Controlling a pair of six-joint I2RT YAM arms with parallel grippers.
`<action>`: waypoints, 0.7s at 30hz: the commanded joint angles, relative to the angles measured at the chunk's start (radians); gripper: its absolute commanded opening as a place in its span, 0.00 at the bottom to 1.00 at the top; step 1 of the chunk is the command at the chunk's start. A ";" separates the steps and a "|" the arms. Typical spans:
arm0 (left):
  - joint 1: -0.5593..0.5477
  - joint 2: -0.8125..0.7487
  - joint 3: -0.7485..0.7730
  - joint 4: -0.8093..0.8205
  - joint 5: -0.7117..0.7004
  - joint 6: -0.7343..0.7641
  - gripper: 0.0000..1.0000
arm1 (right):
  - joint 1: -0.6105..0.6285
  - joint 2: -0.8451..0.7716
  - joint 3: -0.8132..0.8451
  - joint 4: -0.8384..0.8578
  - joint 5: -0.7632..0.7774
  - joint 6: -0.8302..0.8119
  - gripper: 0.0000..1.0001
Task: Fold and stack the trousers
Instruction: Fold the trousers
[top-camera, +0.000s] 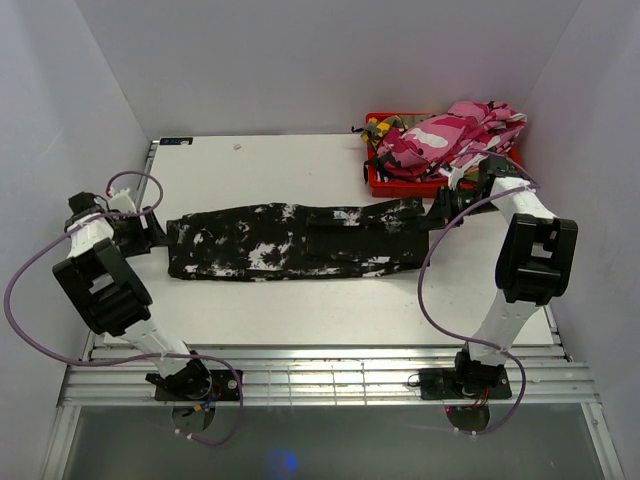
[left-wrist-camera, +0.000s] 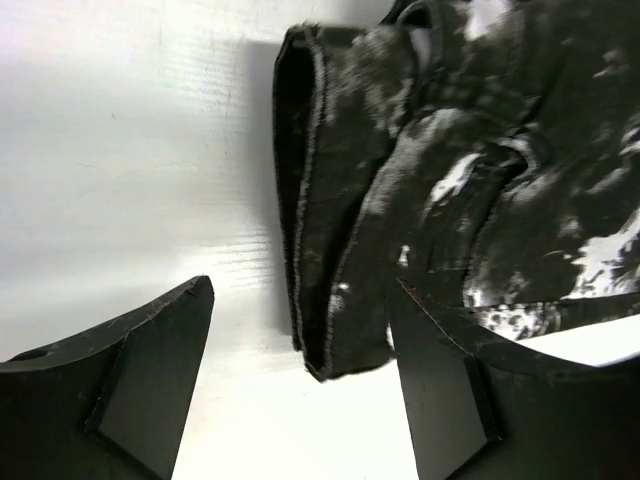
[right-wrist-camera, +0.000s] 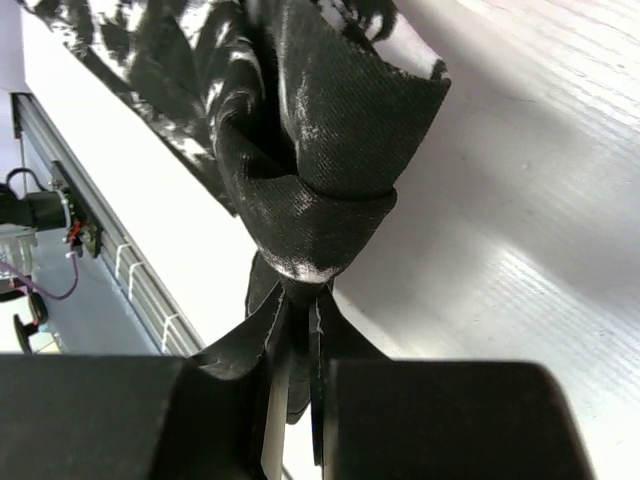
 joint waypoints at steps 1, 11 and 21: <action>-0.012 0.034 -0.035 0.044 0.041 0.038 0.79 | -0.010 -0.074 0.074 -0.099 -0.072 -0.014 0.08; -0.067 0.079 -0.129 0.084 0.205 0.035 0.59 | -0.009 -0.128 0.156 -0.133 -0.163 0.159 0.08; -0.228 0.027 -0.184 0.182 0.295 -0.041 0.00 | 0.109 -0.226 0.148 0.149 -0.160 0.530 0.08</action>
